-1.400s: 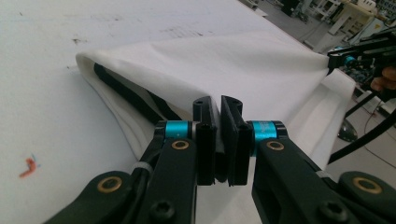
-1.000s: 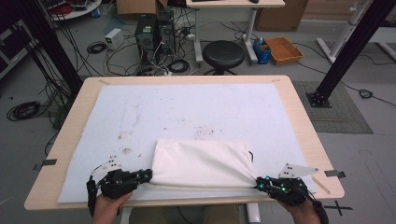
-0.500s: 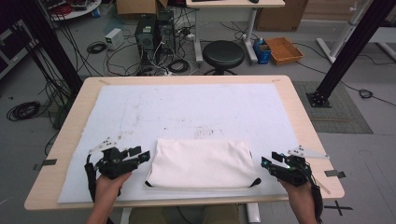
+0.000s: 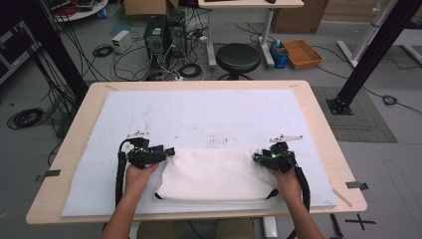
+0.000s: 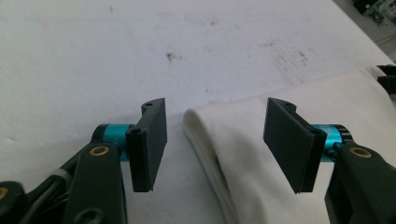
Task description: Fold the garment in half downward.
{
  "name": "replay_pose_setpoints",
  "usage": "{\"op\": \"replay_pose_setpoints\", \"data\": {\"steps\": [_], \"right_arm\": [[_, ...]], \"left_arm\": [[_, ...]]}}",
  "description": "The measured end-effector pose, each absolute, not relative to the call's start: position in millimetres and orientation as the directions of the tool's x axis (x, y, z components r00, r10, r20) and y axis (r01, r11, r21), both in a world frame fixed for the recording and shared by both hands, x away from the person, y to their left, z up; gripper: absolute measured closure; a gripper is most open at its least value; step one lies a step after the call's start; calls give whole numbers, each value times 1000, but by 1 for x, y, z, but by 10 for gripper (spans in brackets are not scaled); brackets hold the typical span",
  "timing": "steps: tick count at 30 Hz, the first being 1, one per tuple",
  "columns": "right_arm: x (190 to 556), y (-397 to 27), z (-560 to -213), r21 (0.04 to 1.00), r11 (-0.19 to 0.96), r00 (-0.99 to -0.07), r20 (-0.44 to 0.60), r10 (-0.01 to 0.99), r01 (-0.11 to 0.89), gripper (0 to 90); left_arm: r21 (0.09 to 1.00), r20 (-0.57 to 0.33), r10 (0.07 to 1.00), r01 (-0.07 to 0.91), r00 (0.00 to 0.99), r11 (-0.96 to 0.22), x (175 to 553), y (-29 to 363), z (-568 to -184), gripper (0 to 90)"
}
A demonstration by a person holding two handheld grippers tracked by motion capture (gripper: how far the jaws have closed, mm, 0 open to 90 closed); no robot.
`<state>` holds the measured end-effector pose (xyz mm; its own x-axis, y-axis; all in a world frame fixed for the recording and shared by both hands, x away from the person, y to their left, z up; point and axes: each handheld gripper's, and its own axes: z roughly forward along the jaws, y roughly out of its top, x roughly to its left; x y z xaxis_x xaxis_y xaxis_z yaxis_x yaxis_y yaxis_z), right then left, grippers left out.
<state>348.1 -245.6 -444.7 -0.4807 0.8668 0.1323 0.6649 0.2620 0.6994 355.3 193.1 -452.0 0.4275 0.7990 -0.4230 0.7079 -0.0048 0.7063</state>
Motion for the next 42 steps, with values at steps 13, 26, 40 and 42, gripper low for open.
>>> {"op": "replay_pose_setpoints", "data": {"steps": [13, 26, 40, 42], "right_arm": [[359, -265, -434, 715, 304, -486, 58, 872, 630, 852], [378, -287, -432, 729, 257, -426, 53, 903, 635, 845], [327, -314, -440, 715, 283, -519, 130, 845, 640, 633], [317, -315, -443, 709, 329, -547, 95, 832, 624, 789]], "left_arm": [[765, -426, 780, 643, 458, 39, 349, 166, -446, 837], [769, -440, 789, 633, 429, 85, 368, 146, -454, 834], [829, -419, 766, 549, 487, 105, 352, 166, -440, 333], [833, -414, 767, 543, 490, 102, 351, 169, -438, 334]]}}
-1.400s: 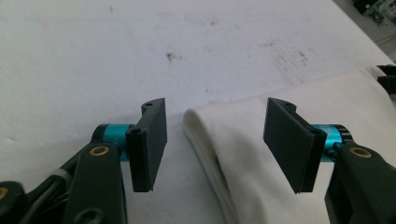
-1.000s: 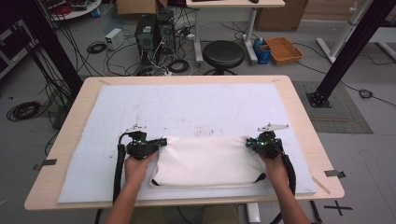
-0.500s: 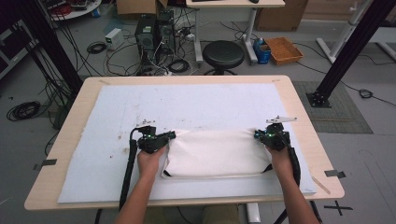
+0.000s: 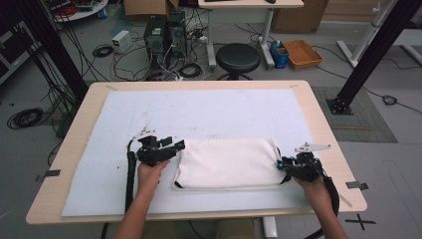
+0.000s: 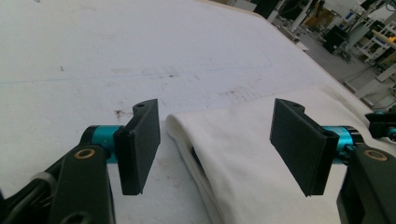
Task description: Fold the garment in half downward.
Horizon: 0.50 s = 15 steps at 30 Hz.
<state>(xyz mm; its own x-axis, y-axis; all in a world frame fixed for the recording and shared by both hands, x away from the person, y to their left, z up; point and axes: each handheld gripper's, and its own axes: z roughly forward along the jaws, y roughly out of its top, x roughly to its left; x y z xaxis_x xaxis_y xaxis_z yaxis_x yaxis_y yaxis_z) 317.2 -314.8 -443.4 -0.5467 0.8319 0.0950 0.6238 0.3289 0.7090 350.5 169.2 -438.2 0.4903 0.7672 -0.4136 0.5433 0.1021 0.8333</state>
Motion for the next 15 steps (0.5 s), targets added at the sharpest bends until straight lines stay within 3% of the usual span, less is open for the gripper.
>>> {"op": "replay_pose_setpoints", "data": {"steps": [2, 4, 6, 7, 9, 15], "right_arm": [[311, -315, -445, 723, 349, -565, 69, 822, 596, 843], [310, -315, -444, 724, 361, -571, 56, 819, 588, 794], [310, -316, -442, 740, 360, -574, 42, 818, 568, 473], [311, -317, -440, 759, 347, -572, 40, 819, 551, 359], [310, -319, -435, 805, 311, -562, 34, 827, 505, 233], [308, -326, -417, 861, 301, -582, -6, 813, 411, 208]], "left_arm": [[840, -410, 765, 532, 497, 106, 349, 171, -436, 333], [850, -401, 757, 518, 517, 97, 346, 172, -434, 333], [859, -386, 749, 506, 539, 79, 344, 175, -432, 302], [863, -379, 742, 500, 554, 67, 343, 176, -432, 269], [869, -372, 725, 492, 579, 53, 340, 178, -431, 248], [881, -344, 727, 472, 594, 31, 328, 184, -428, 248]]}}
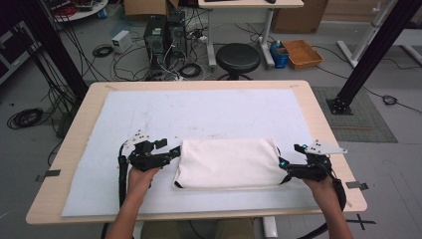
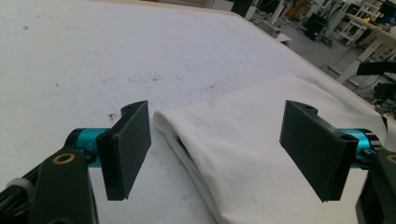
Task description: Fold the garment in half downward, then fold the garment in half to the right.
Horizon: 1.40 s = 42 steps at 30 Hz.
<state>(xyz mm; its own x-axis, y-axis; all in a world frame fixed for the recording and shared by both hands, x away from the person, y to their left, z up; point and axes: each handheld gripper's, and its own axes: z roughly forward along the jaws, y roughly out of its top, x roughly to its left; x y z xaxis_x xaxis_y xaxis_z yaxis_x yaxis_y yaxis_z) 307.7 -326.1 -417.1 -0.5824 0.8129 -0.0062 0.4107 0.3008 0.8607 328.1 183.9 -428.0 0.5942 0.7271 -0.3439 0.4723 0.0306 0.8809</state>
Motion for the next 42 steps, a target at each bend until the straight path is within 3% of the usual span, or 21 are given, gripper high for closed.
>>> {"op": "replay_pose_setpoints", "data": {"steps": [16, 42], "right_arm": [[299, -351, -417, 879, 245, -563, 32, 826, 410, 198], [292, -350, -422, 878, 244, -571, 40, 820, 411, 198]], "left_arm": [[894, -329, 714, 447, 618, 25, 311, 201, -429, 248], [847, -283, 725, 518, 628, -118, 293, 158, -436, 248]]}}
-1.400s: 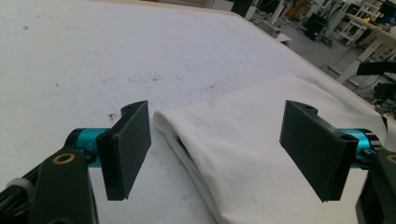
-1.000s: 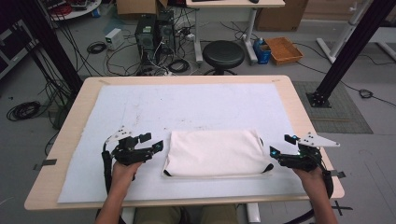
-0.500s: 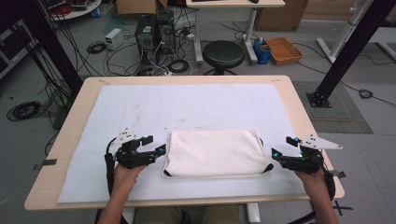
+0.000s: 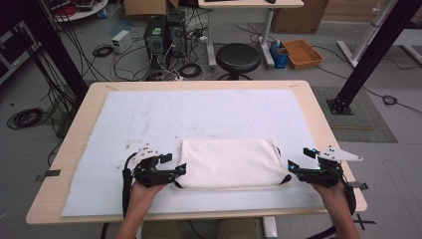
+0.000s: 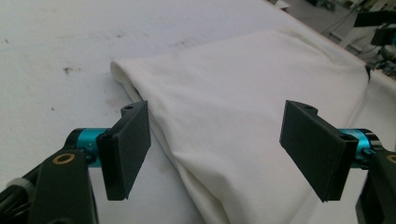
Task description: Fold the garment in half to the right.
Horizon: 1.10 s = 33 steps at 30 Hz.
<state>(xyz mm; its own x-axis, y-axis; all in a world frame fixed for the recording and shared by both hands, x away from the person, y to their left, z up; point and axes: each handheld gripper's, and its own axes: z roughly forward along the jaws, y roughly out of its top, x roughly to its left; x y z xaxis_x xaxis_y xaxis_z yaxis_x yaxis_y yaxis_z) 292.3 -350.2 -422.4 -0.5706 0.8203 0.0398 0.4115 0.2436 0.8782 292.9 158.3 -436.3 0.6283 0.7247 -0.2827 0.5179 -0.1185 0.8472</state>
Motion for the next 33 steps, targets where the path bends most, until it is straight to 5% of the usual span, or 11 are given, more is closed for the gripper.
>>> {"op": "replay_pose_setpoints", "data": {"steps": [9, 20, 25, 33], "right_arm": [[293, -346, -426, 873, 252, -586, 47, 809, 417, 198], [295, -330, -426, 866, 298, -618, 16, 786, 402, 198], [296, -317, -423, 864, 314, -638, 11, 770, 393, 198], [320, -269, -416, 844, 380, -695, -13, 719, 378, 198]], "left_arm": [[796, -207, 810, 575, 549, -186, 276, 150, -453, 324], [777, -68, 839, 557, 540, -295, 260, 140, -451, 598], [799, -63, 816, 519, 575, -303, 255, 138, -455, 802], [814, -86, 817, 512, 570, -272, 253, 141, -458, 810]]}}
